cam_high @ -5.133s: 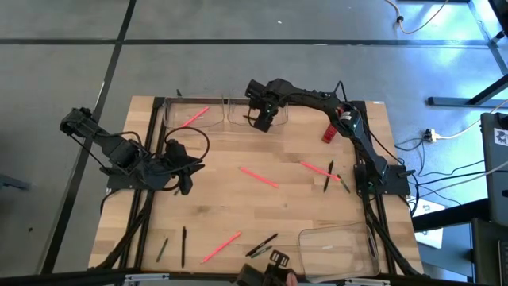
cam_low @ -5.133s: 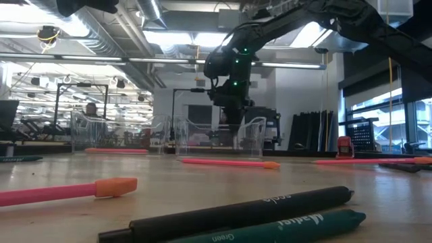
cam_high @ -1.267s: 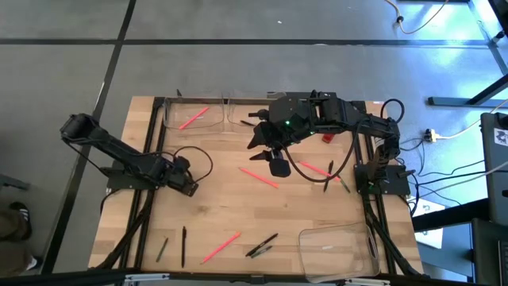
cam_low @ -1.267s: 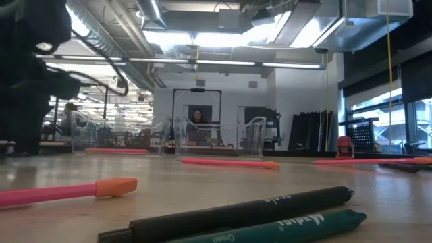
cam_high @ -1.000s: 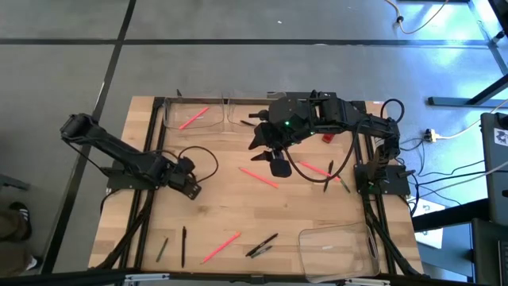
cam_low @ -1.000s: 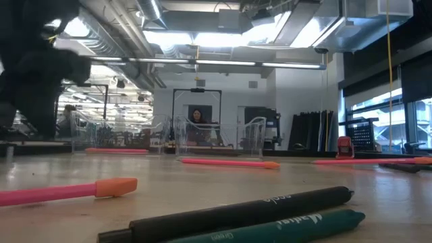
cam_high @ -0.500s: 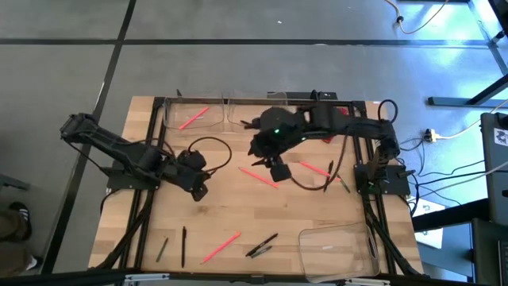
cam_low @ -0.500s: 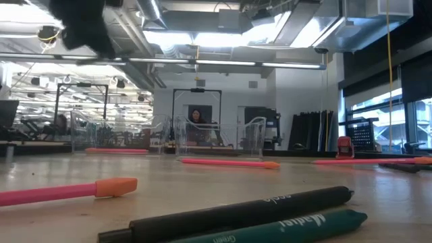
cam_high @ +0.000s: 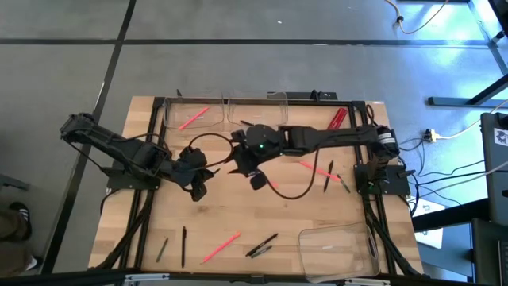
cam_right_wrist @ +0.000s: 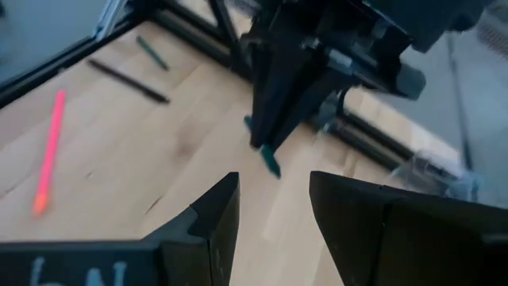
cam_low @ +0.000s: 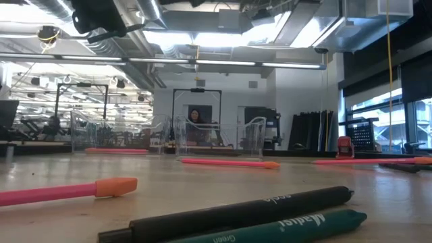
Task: Sort crayons/erasers/pens/pencils in bins
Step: Put the green crayon into the bottom transparent bin
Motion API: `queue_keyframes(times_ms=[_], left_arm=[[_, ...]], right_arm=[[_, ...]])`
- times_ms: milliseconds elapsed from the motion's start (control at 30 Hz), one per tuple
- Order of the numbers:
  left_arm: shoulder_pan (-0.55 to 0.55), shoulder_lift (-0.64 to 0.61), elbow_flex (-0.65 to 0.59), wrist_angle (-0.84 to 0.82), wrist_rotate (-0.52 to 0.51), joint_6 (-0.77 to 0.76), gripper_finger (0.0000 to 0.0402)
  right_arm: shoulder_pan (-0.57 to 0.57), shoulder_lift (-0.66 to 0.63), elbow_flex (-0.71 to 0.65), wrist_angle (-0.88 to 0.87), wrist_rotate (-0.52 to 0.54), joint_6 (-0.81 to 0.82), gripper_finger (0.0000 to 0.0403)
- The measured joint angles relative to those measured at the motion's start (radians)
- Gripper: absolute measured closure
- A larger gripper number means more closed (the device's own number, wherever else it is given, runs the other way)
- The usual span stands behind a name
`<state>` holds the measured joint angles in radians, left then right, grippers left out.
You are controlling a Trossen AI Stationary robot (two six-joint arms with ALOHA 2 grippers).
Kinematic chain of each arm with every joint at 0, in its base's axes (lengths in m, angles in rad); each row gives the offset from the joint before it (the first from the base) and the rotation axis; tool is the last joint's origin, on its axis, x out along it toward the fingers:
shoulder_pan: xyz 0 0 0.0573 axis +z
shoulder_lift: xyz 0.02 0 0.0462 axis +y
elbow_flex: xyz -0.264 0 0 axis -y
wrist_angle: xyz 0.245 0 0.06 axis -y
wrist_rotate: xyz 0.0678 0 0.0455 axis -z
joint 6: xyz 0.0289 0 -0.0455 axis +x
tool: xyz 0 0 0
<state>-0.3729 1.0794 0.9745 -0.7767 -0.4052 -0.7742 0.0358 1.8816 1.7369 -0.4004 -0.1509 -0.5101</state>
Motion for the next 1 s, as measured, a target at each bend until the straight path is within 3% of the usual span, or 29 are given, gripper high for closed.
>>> queue_keyframes(times_ms=[400,833,1000], left_arm=[[0.000,0.000,0.001,0.003,0.001,0.000,0.0390],[0.000,-0.001,0.001,0.007,0.001,-0.002,0.0390],[0.000,-0.001,0.001,0.007,0.001,-0.002,0.0390]], right_arm=[[-0.021,0.021,-0.173,0.282,-0.061,0.004,0.0246],[-0.031,0.055,-0.173,0.331,-0.063,0.003,0.0246],[-0.040,0.058,-0.173,0.355,-0.132,0.001,0.0246]])
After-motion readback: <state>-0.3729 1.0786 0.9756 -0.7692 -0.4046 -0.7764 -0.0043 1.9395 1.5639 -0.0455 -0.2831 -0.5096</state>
